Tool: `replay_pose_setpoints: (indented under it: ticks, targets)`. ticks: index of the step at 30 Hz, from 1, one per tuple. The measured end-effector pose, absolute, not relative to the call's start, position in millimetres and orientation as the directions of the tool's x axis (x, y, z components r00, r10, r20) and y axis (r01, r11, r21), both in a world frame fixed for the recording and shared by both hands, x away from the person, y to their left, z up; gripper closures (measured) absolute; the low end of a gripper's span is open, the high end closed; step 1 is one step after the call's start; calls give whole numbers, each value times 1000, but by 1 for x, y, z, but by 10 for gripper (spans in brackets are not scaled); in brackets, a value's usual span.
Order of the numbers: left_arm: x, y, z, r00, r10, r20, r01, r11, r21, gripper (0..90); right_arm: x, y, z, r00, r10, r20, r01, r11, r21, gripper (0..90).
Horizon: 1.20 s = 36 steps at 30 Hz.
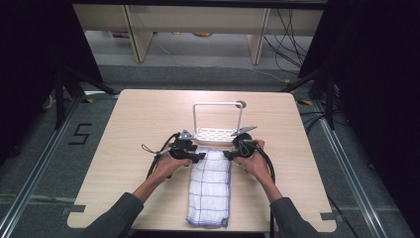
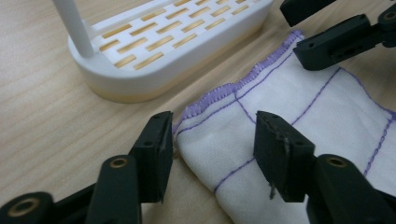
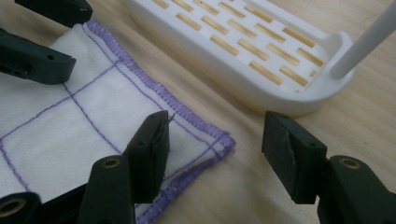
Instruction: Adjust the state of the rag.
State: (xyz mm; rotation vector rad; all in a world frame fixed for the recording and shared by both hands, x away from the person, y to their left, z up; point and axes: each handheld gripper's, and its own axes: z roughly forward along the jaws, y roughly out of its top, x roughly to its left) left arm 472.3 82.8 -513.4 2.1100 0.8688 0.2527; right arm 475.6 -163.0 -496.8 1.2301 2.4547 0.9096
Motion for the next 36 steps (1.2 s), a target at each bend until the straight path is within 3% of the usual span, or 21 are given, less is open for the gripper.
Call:
replay_pose_setpoints:
  ticks: [16,18,21,29,36]
  targets:
    - [475,86,-517,742,657,-133,509,-424,749,640,474,-161,-503,-617,785,56,637,456,622,479]
    - [475,86,-517,747,651,-138,507,-422,752,686,475,-163,-502,-631,775,33,616,475,629,520]
    - [475,86,-517,757,639,-139,499,-426,755,743,471,-160,-501,-617,781,100,651,434,622,610]
    - [472,84,-517,754,644,-127,490,-424,762,809,469,-165,-505,-636,756,154,639,404,655,806]
    - [469,87,-511,755,643,-129,481,-410,775,831,467,-164,-502,-656,742,136,612,417,672,848]
